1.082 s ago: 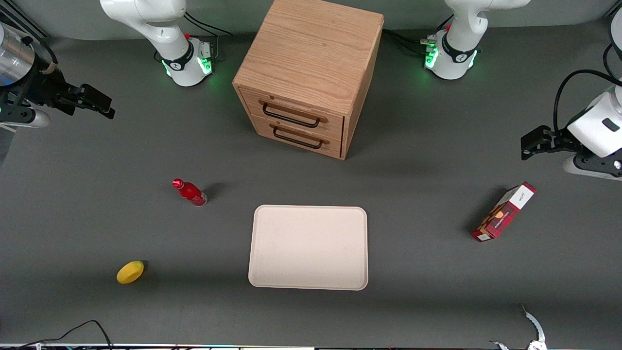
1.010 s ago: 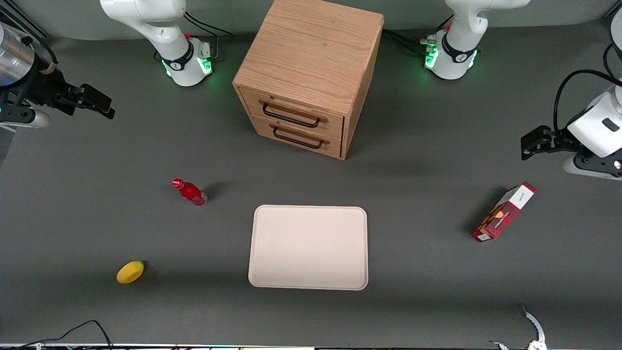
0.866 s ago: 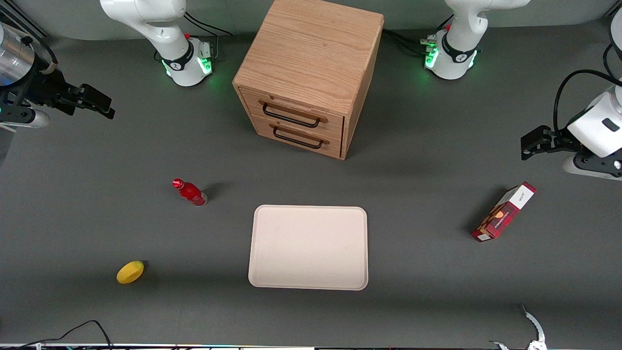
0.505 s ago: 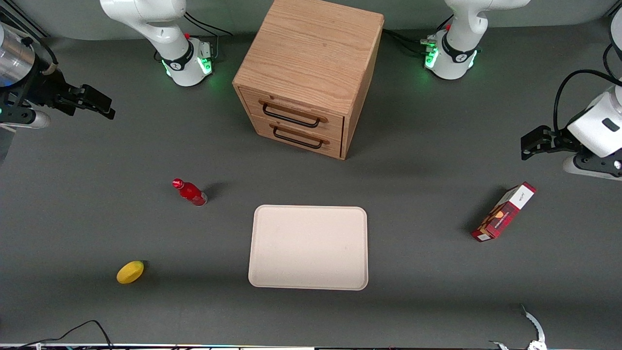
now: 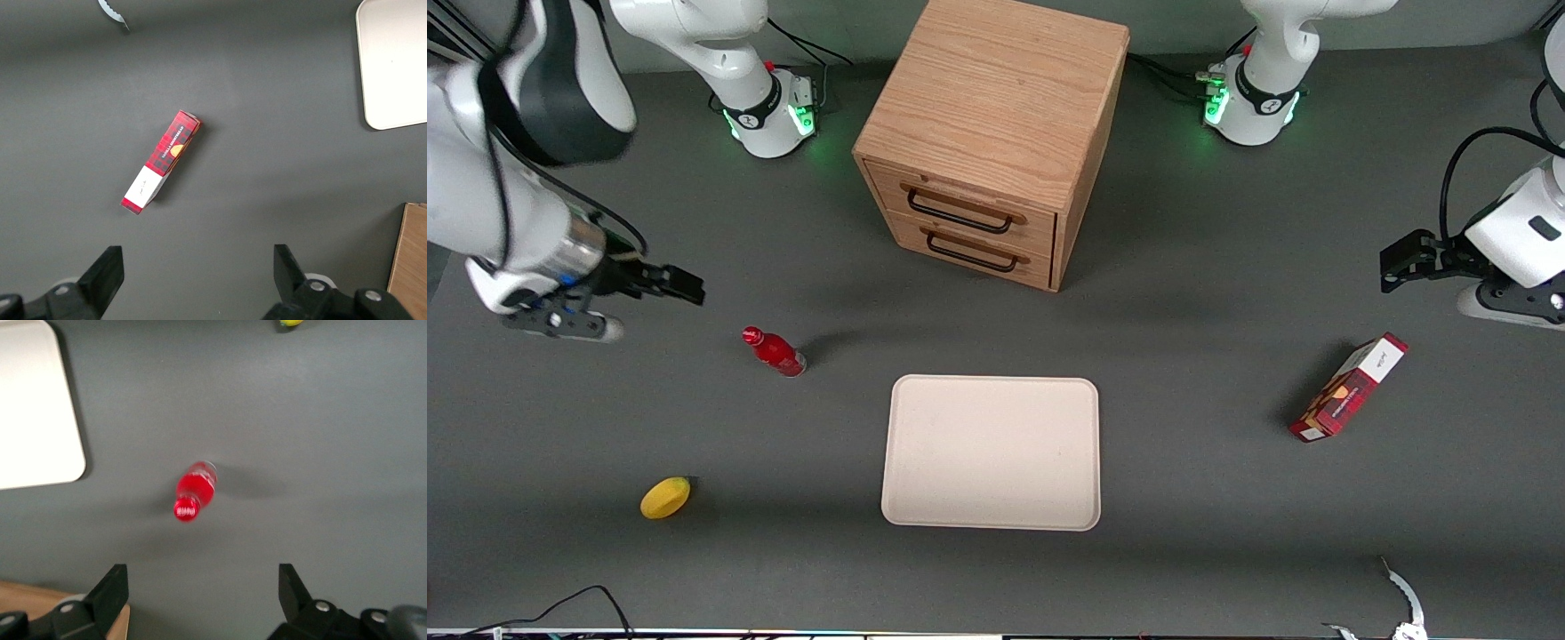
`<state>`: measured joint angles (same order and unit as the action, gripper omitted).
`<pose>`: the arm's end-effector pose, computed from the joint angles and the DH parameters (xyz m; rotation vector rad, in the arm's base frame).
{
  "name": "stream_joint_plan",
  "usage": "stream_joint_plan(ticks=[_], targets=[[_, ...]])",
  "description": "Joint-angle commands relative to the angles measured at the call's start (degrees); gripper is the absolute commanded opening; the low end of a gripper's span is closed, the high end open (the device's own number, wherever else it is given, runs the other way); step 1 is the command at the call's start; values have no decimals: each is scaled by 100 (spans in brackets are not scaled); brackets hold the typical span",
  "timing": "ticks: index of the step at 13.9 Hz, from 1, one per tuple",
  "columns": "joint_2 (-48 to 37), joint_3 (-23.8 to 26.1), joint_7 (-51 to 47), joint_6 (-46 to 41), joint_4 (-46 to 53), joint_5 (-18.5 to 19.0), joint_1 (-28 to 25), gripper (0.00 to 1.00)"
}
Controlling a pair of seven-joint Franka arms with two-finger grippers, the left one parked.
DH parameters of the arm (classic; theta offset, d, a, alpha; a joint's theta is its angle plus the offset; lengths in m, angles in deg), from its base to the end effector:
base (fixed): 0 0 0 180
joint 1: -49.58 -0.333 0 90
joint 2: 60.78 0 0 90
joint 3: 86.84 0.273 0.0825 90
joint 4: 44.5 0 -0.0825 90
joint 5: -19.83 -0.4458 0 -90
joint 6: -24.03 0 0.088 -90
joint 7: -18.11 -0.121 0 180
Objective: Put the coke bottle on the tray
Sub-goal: 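Move the right gripper down to the red Coke bottle and close on it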
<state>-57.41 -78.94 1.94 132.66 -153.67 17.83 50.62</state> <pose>0.6166 0.0767 0.3797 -3.1011 0.2716 0.1160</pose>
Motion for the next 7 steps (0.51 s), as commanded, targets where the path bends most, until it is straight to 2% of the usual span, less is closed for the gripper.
stream_joint_plan(ticks=[1, 7], targets=[[163, 176, -369, 849, -412, -55, 10, 100], [559, 177, -519, 2283, -1202, 7, -8, 100]])
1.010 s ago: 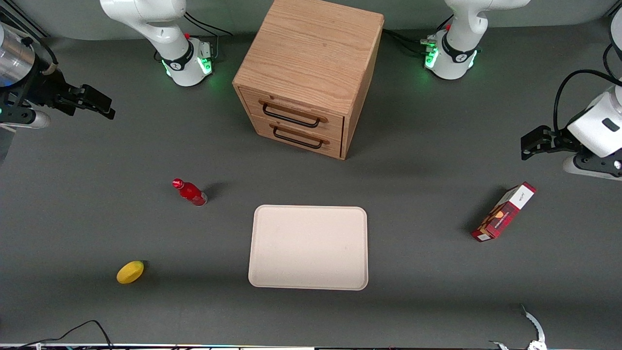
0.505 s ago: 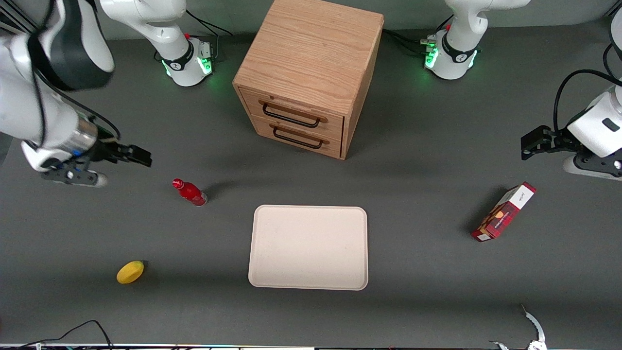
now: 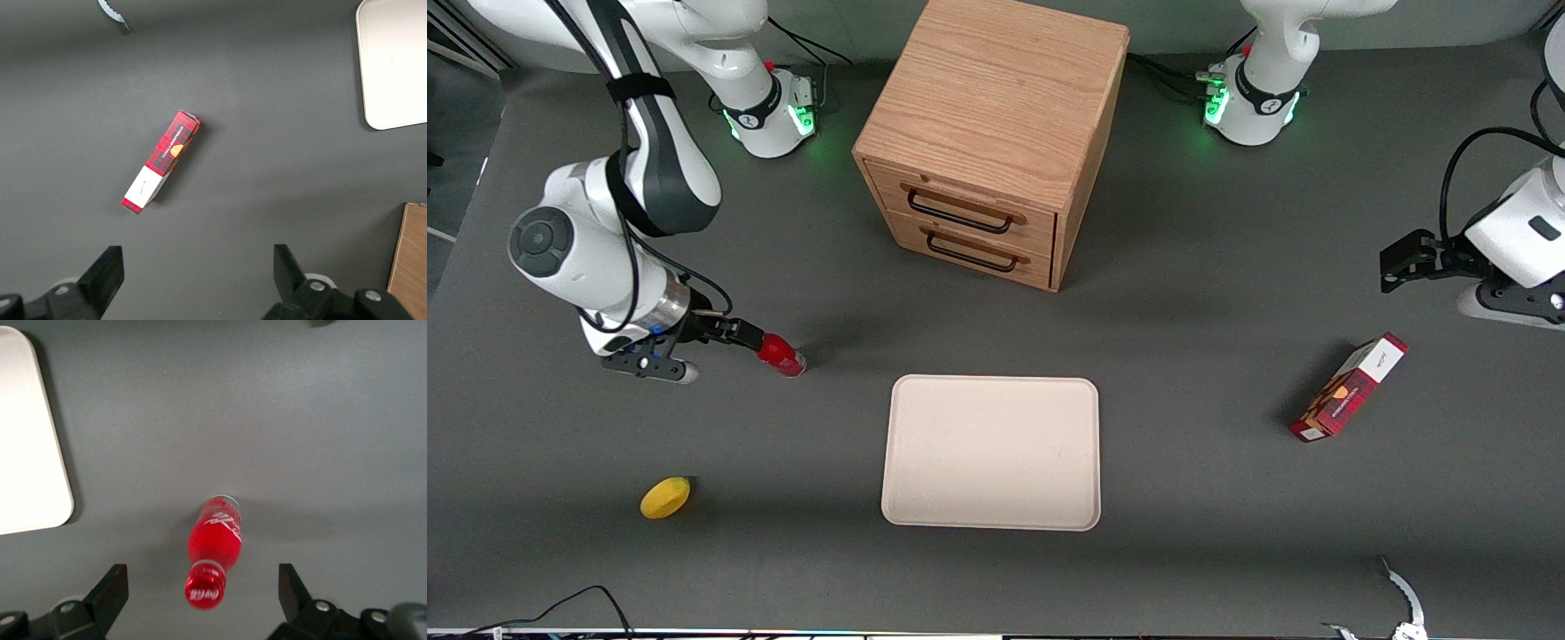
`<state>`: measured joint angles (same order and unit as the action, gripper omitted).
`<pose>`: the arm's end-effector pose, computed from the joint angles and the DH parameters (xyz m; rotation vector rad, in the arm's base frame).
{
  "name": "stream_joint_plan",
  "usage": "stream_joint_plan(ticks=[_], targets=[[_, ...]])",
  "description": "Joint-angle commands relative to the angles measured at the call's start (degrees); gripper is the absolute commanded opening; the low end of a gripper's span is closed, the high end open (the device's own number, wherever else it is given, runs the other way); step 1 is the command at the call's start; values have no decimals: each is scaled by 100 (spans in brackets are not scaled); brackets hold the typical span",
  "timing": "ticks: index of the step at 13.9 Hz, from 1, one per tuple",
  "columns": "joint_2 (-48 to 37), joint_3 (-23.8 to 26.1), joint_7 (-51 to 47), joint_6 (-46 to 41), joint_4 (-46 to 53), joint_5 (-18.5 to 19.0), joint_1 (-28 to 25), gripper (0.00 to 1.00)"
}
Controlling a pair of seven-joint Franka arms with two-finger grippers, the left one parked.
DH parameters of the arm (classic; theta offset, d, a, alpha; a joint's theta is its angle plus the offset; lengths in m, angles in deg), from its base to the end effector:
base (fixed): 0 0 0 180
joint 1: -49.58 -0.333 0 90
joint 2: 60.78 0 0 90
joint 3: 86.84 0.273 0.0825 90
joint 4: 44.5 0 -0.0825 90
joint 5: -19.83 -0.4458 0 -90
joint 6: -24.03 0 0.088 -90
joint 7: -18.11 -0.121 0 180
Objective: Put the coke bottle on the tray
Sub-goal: 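Move the right gripper down to the red Coke bottle and close on it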
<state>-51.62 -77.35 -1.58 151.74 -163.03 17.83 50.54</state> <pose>0.6092 0.0934 0.2626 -3.0704 0.3363 0.0169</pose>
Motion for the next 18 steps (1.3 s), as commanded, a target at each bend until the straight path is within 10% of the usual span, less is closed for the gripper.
stream_joint_plan(ticks=[1, 10, 15, 18], targets=[[-10, 27, -175, 560, -390, 7, -8, 100], [-45, 194, -386, 720, -655, 261, 10, 82], [-45, 203, -378, 720, -654, 270, 10, 4], [-98, 203, -299, 659, -593, 270, 10, 0]])
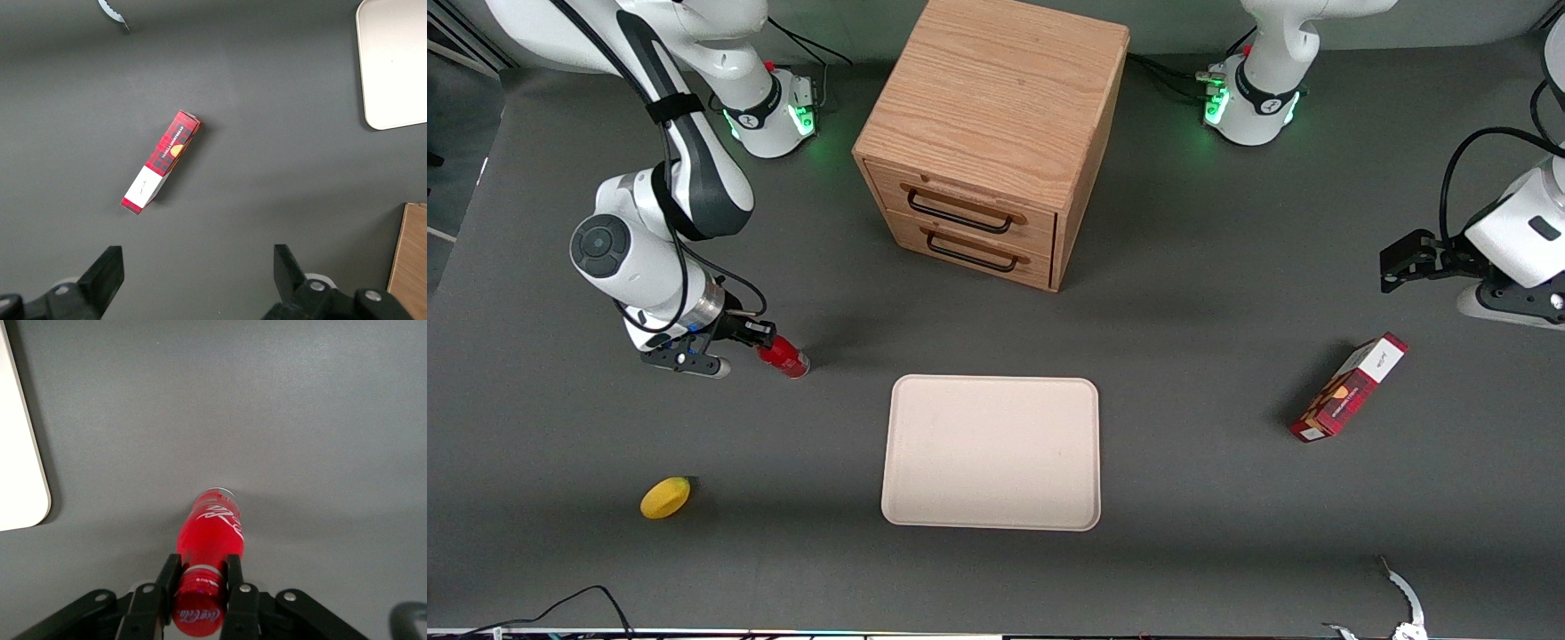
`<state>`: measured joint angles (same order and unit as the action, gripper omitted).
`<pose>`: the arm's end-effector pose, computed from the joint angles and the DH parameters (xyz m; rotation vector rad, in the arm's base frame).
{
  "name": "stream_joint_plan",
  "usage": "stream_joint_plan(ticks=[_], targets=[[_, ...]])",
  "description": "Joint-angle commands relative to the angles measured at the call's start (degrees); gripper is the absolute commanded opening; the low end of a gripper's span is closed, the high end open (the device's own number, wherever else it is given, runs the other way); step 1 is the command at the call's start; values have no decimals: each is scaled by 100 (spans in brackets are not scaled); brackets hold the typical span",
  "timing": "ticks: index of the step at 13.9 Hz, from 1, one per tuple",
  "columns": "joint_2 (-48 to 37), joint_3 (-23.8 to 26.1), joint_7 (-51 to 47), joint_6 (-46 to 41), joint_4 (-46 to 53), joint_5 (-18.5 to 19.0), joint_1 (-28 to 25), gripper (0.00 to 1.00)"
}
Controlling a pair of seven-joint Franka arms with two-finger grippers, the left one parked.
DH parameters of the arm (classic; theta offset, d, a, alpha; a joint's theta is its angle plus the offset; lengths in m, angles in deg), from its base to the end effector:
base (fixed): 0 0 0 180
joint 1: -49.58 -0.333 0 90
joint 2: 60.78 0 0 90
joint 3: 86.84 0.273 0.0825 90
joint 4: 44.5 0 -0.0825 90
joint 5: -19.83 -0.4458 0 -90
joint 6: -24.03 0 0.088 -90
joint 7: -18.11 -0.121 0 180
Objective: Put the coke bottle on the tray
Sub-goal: 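Lift the red Coke bottle off the table with the right gripper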
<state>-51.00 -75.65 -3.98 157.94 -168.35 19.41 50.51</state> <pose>0.5863 0.1084 0.2215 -3.0848 0.3320 0.0046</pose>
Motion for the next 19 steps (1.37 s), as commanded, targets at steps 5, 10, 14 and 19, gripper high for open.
stream_joint_plan(ticks=[5, 10, 14, 19], targets=[[-284, -72, 389, -2030, 1595, 113, 57, 0], [409, -46, 522, -4299, 4186, 25, 4, 0], [1779, 103, 40, -5506, 6693, 69, -162, 0], [2888, 463, -1900, -4614, 7480, 139, -620, 0]])
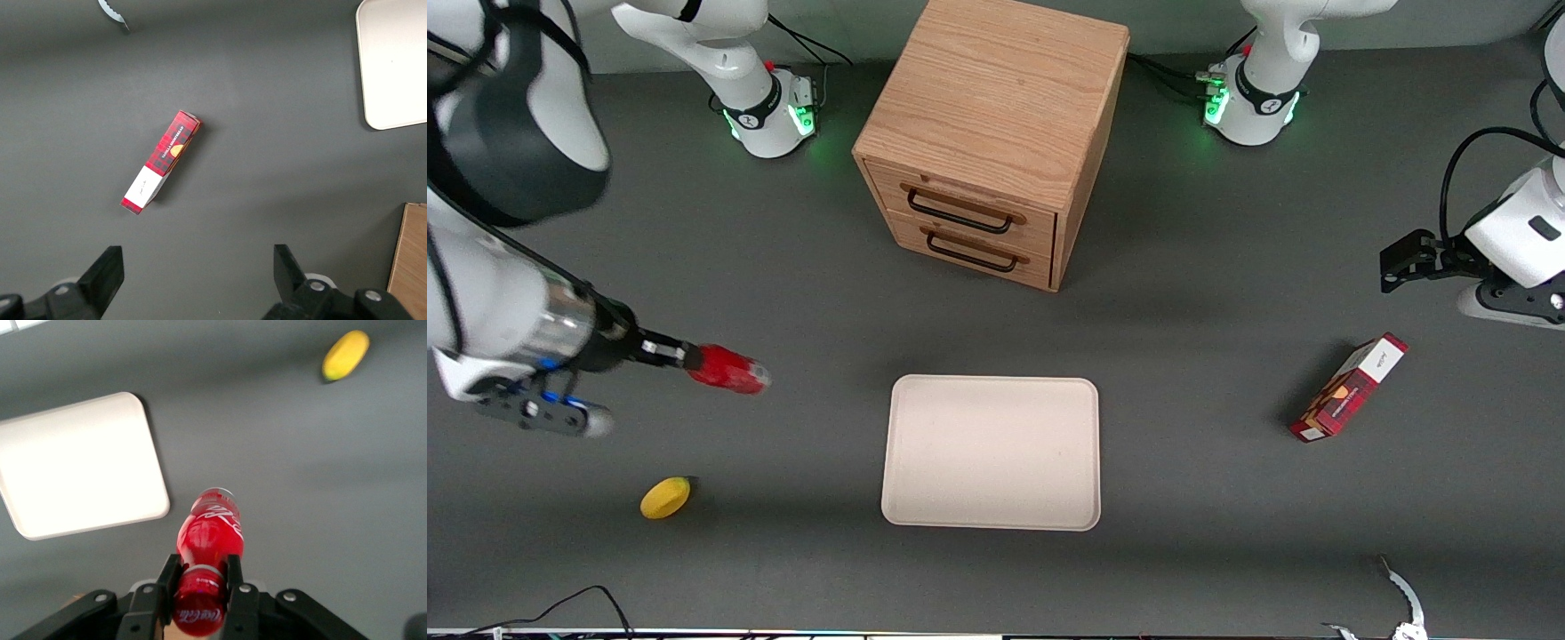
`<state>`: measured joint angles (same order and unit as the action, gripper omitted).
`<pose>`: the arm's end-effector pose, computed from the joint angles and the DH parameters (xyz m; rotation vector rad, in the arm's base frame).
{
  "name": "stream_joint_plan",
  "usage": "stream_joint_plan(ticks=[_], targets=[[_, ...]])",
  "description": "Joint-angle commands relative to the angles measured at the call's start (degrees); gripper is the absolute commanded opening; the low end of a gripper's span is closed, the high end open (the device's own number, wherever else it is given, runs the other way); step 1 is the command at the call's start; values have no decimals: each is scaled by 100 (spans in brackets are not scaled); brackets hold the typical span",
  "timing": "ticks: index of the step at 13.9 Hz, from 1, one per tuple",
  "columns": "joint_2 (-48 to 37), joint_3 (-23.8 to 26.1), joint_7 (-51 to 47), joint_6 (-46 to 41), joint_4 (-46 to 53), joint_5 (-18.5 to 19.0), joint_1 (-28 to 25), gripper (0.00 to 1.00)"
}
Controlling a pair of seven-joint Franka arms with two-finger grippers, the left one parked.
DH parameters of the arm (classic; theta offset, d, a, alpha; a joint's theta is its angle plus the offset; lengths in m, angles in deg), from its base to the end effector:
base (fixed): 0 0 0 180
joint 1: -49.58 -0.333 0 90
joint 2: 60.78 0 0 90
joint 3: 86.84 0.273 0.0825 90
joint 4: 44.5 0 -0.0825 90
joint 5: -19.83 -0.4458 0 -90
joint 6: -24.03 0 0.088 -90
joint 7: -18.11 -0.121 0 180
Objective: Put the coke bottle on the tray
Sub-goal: 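Carry the bottle over the cream tray and lower it onto the tray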
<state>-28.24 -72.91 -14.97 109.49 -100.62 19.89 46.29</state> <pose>0.7191 0.1721 0.4945 -3.0015 0.4707 0.1388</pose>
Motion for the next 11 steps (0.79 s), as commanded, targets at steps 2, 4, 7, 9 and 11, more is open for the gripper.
stream_joint_plan(ticks=[2, 4, 7, 9, 11], targets=[[963, 294, -1540, 698, 707, 309, -425, 0], [1385, 627, -2269, 1199, 698, 748, -523, 0], [2009, 1190, -3106, 1885, 681, 1775, -593, 0], [2247, 1288, -3370, 2228, 646, 2032, -602, 0], [2310, 1288, -3451, 2387, 523, 2137, -629, 0]])
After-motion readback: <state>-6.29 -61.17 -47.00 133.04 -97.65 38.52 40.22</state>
